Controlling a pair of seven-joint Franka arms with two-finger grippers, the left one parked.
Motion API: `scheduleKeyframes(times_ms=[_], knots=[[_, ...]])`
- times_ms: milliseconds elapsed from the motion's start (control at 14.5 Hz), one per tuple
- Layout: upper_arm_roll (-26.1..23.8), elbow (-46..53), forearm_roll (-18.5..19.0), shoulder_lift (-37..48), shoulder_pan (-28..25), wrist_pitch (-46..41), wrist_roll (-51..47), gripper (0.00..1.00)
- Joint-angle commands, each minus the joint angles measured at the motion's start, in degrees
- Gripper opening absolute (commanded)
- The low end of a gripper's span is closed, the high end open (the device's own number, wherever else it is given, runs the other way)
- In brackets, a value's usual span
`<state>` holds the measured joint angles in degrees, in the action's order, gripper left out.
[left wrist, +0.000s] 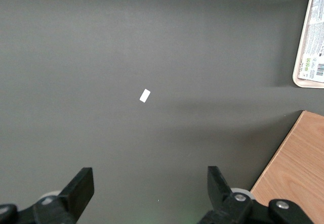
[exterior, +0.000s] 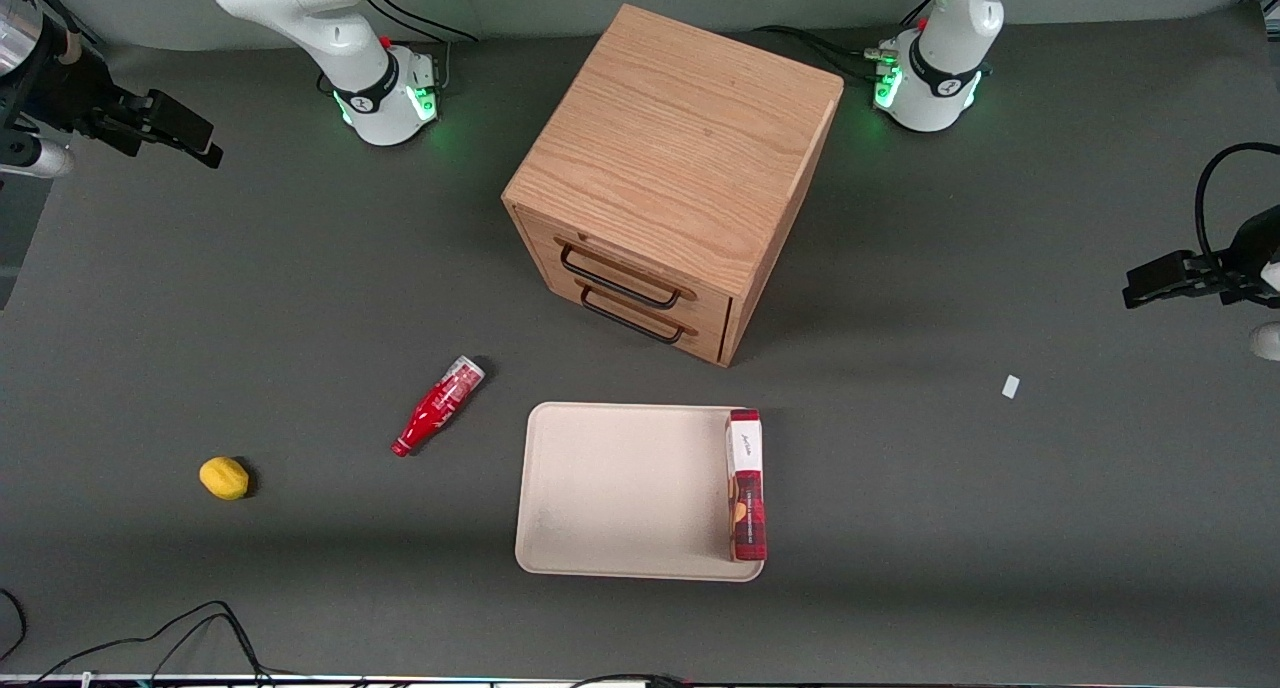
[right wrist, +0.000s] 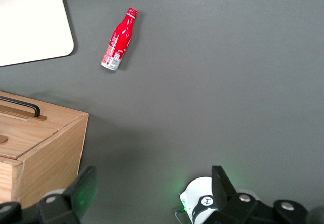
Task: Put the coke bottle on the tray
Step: 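Move the right gripper down over the red Coca-Cola bottle and close on it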
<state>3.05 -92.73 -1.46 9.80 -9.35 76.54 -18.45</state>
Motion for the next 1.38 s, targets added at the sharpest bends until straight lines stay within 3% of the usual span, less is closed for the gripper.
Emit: scheduleKeyframes(times_ms=[0, 483, 690, 1103, 1310], knots=[[0.2, -0.2, -1.0, 0.0, 0.0, 0.7, 1.1, 1.0], [-0.6, 3.1, -1.1, -4.2, -0.6, -1.1, -0.3, 1.0], [-2.0, 8.8, -4.8, -12.4, -0.8, -0.2, -8.4, 1.0], [-8.1, 7.2, -4.6, -28.5, -0.8, 11.8, -31.7, 1.0], [-8.9, 1.4, -3.8, -32.7, -0.9, 22.5, -35.6, 1.0]])
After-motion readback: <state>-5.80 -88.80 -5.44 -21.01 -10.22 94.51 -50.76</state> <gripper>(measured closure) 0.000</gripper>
